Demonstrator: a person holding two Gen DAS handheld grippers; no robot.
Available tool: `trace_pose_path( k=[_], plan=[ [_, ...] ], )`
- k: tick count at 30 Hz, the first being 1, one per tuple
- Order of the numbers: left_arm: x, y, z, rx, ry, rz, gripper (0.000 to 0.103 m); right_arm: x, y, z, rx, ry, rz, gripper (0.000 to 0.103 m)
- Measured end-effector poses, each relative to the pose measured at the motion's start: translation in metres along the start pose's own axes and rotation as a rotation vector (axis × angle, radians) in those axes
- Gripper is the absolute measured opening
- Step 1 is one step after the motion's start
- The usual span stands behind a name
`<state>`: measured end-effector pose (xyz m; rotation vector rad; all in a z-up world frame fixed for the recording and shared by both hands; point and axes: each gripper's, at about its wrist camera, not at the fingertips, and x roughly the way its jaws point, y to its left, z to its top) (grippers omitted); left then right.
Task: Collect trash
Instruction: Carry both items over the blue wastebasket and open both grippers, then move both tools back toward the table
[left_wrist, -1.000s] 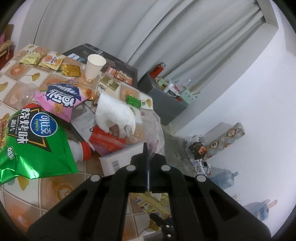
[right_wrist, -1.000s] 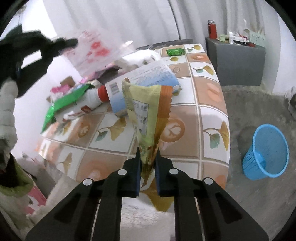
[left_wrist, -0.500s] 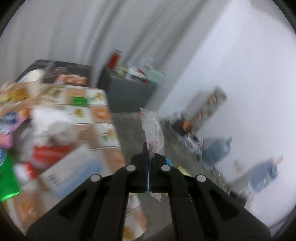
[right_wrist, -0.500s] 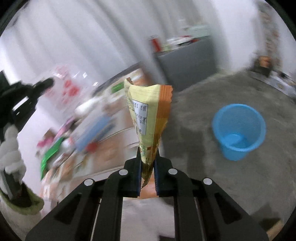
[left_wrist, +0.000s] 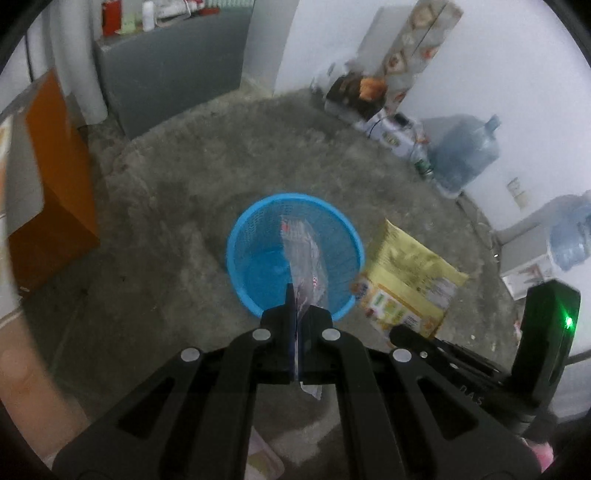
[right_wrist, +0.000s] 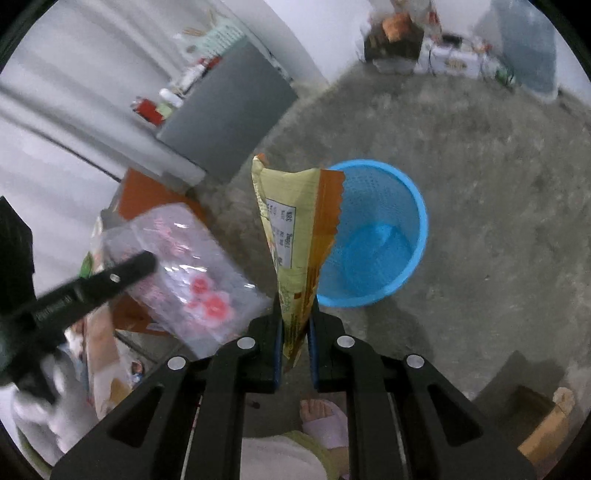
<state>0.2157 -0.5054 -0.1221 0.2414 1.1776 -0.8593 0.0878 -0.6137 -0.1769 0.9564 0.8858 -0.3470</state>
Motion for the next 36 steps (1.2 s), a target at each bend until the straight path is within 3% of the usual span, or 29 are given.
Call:
trace_pose_path(
  k=[2,4,5,6,8,11,15,18,22,26,30,36],
  plan=[
    [0.022,-0.003,0.009,-0.002,0.000,0.023,0.004,0.027,-0.010,0.021,0.014,0.025,-0.010,0.018],
    [0.045,-0.002,0.020,0.013,-0.013,0.072,0.033,0.056,-0.018,0.039,0.017,0.052,-0.046,0.039],
    [0.052,-0.005,0.021,0.013,-0.022,0.109,0.053,0.064,-0.022,0.041,0.021,0.056,-0.062,0.061],
    [0.056,-0.007,0.024,0.009,-0.035,0.133,0.057,0.073,-0.029,0.043,0.024,0.061,-0.082,0.065],
    [0.057,-0.007,0.026,-0.008,-0.067,0.144,0.059,0.089,-0.041,0.049,0.056,0.085,-0.130,0.065],
    [0.052,-0.003,0.025,-0.019,-0.076,0.125,0.062,0.092,-0.059,0.046,0.118,0.080,-0.125,0.065],
    [0.031,0.003,0.023,0.007,-0.119,0.122,0.063,0.071,-0.063,0.033,0.112,0.024,-0.140,0.065],
    [0.000,0.003,0.017,0.012,-0.165,0.068,0.063,0.043,-0.053,0.027,0.057,-0.039,-0.157,0.065],
    [-0.050,0.005,0.003,0.022,-0.215,-0.033,0.063,-0.012,-0.020,0.004,-0.084,-0.170,-0.203,0.069],
    [-0.113,0.017,-0.016,0.013,-0.267,-0.106,0.063,-0.063,0.020,-0.019,-0.239,-0.287,-0.260,0.087],
    [-0.174,0.029,-0.039,0.031,-0.364,-0.111,0.063,-0.108,0.062,-0.045,-0.386,-0.372,-0.286,0.096],
    [-0.261,0.063,-0.094,0.032,-0.488,-0.088,0.065,-0.147,0.114,-0.087,-0.537,-0.405,-0.233,0.097]
  ],
)
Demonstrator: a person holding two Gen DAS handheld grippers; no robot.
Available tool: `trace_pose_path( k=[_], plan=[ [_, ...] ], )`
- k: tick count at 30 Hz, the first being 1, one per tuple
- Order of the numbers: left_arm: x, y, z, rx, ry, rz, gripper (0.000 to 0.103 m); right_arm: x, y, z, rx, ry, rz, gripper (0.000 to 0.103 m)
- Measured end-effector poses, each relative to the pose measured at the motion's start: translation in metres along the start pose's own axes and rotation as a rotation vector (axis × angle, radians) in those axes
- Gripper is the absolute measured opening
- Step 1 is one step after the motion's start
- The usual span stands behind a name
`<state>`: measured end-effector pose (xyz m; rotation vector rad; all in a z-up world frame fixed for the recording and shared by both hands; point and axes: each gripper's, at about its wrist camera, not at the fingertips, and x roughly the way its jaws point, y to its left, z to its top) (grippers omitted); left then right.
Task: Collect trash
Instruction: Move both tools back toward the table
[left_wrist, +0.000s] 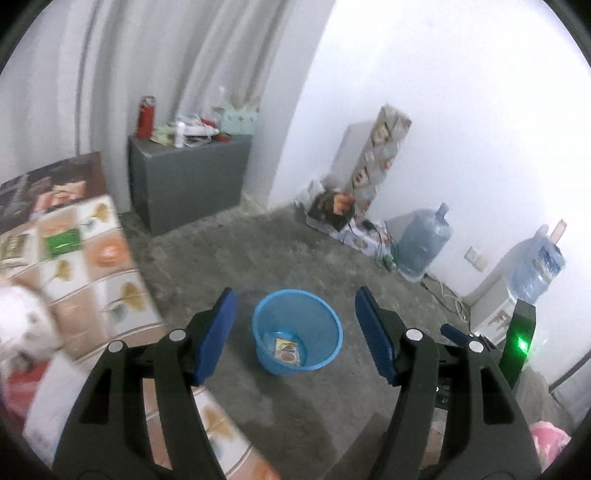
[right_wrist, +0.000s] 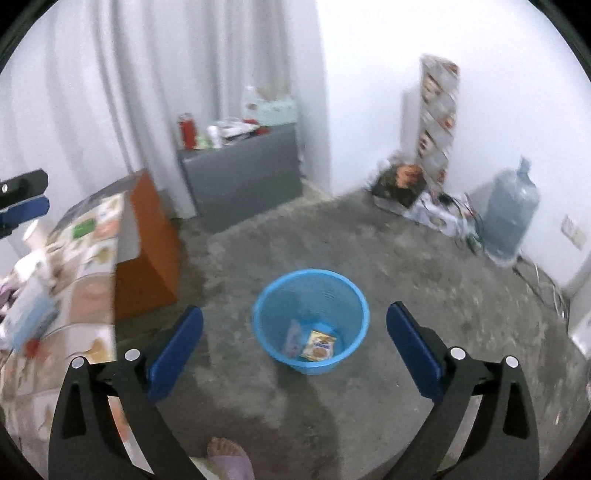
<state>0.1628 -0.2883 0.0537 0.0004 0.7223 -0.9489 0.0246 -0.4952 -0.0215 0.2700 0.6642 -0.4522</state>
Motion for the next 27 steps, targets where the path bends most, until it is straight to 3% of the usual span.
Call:
trace_pose_path(
  k=[6,13,18,21,27],
  plan=[
    [-0.091,0.039,-0.028,-0.053,-0.110,0.091,0.070,-0.036,0.064,0.003,-0.066,0.015,0.127,0.097],
    [-0.175,0.084,-0.070,-0.118,-0.166,0.192,0.070,-0.059,0.121,0.008,-0.004,0.049,0.321,0.097],
    [-0.230,0.123,-0.092,-0.185,-0.222,0.250,0.070,-0.070,0.159,0.011,-0.016,0.074,0.405,0.097],
    [-0.259,0.155,-0.102,-0.254,-0.253,0.285,0.070,-0.075,0.182,0.013,-0.027,0.103,0.459,0.097],
    [-0.308,0.246,-0.111,-0.339,-0.265,0.440,0.075,-0.073,0.229,0.015,-0.090,0.154,0.516,0.097]
  ],
)
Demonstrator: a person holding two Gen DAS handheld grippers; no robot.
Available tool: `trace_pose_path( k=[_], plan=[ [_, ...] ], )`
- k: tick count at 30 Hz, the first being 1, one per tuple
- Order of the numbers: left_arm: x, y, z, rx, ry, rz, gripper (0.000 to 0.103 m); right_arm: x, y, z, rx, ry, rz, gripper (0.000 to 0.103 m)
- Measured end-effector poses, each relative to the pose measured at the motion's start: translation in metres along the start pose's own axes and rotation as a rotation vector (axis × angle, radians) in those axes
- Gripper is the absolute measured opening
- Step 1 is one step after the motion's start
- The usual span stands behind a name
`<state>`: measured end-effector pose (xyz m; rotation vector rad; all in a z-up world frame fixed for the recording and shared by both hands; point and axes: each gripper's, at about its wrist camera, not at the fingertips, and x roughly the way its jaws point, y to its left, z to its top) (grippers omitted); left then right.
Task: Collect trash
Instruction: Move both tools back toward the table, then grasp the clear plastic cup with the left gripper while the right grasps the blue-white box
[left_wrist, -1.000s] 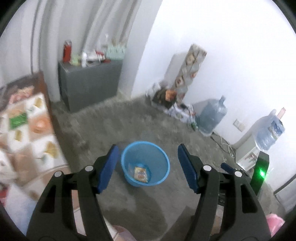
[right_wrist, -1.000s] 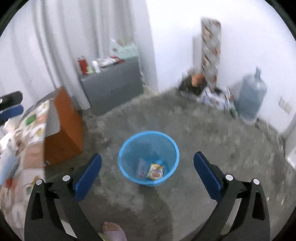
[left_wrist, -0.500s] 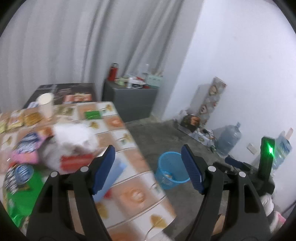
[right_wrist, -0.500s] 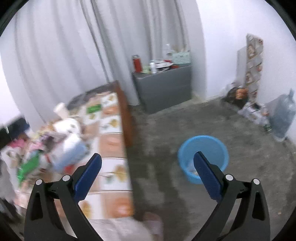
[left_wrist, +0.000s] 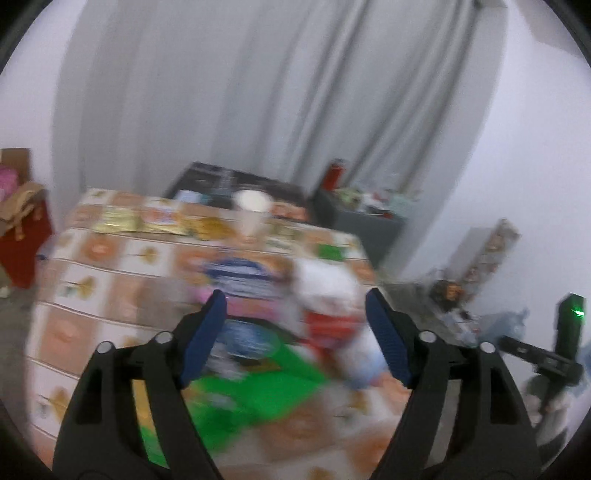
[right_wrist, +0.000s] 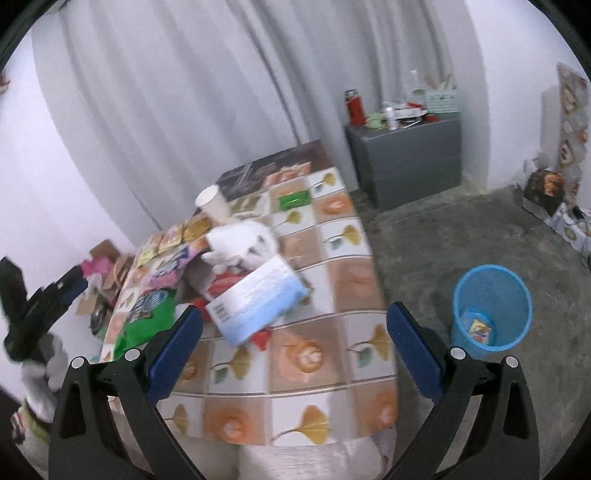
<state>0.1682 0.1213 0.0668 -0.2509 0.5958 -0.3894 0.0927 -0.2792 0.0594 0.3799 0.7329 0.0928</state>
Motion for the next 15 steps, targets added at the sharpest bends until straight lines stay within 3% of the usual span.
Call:
trace_pose_path(
  k=[4,9,15],
  plan=[
    [0.032,0.065,0.014,0.012,0.084,0.124,0.079,0.027,0.012,0.001,0.039,0.059,0.045,0.097],
    [0.075,0.103,0.018,0.053,0.193,0.159,0.079,0.067,0.017,0.004,0.149,0.168,0.076,0.097],
    [0.119,0.117,0.008,0.148,0.270,0.155,0.079,0.110,0.001,0.006,0.390,0.289,0.100,0.097]
  ],
)
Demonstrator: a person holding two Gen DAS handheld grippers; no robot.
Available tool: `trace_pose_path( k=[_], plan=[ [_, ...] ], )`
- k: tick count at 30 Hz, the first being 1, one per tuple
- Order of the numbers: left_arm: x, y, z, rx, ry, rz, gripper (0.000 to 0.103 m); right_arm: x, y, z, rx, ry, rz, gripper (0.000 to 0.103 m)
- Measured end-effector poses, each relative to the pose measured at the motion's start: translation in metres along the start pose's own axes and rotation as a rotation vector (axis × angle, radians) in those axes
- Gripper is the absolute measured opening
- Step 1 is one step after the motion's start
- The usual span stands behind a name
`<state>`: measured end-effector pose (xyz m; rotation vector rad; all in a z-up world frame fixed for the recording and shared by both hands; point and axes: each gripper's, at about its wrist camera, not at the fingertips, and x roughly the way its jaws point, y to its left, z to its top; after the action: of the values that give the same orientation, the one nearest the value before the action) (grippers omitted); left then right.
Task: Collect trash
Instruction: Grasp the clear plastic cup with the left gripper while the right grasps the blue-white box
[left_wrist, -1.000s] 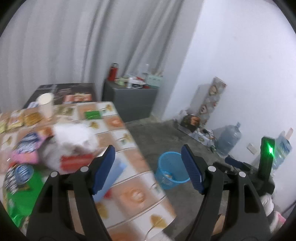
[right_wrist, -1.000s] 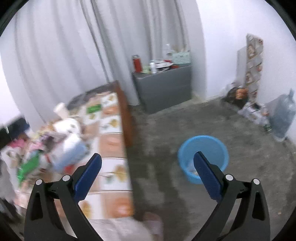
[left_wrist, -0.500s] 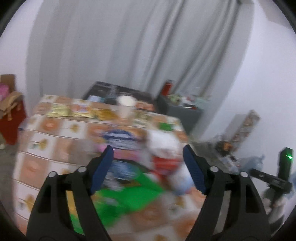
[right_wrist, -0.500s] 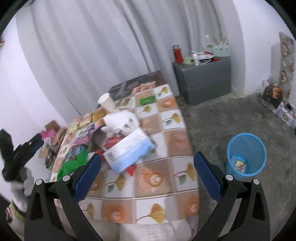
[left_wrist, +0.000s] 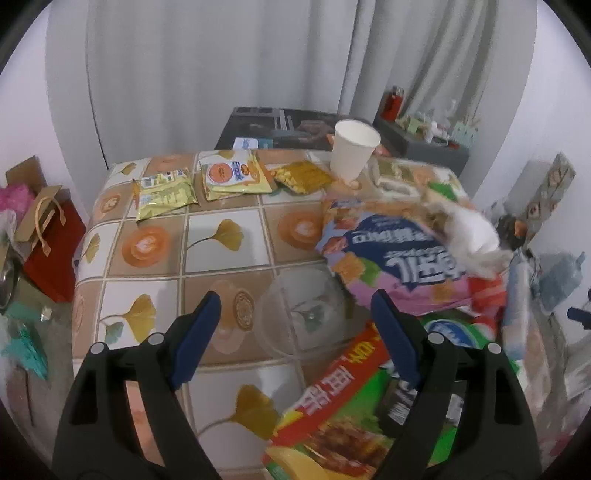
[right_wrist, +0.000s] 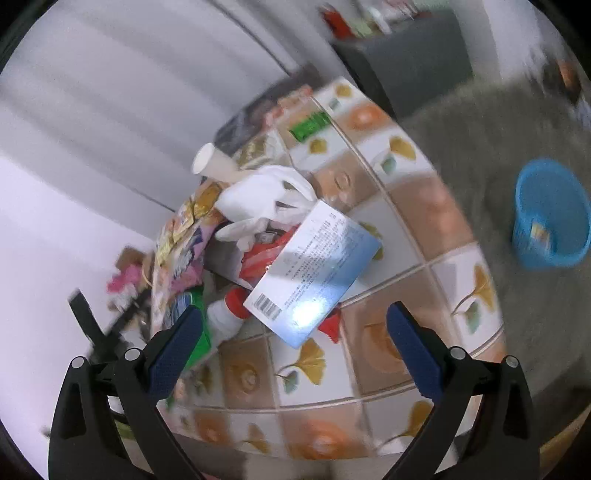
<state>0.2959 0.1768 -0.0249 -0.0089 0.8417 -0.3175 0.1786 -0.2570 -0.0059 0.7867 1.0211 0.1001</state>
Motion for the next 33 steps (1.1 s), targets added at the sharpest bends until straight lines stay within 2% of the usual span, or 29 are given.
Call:
trace_pose_path(
  k=[7,13,16,18,19,27,33],
  plan=[
    [0.027,-0.001,0.001,0.076,0.045,-0.012,0.079,0.028,-0.010,0.013,0.134,0.060,0.003,0.097],
    [0.045,-0.003,0.004,0.112,0.074,-0.014,0.079,0.048,-0.024,0.018,0.298,0.111,0.017,0.097],
    [0.050,-0.009,0.003,0.149,0.080,-0.015,0.074,0.053,-0.025,0.019,0.340,0.119,0.008,0.097],
    [0.053,-0.012,0.002,0.165,0.092,-0.016,0.063,0.056,-0.024,0.021,0.351,0.126,-0.003,0.097],
    [0.055,-0.013,0.002,0.174,0.098,-0.020,0.061,0.057,-0.023,0.021,0.352,0.129,-0.009,0.097],
    [0.053,-0.014,0.000,0.184,0.070,-0.005,0.060,0.074,-0.012,0.024,0.346,0.141,-0.061,0.097],
    [0.034,-0.007,0.000,0.151,0.029,0.009,0.060,0.089,-0.011,0.028,0.360,0.120,-0.124,0.097]
  ],
)
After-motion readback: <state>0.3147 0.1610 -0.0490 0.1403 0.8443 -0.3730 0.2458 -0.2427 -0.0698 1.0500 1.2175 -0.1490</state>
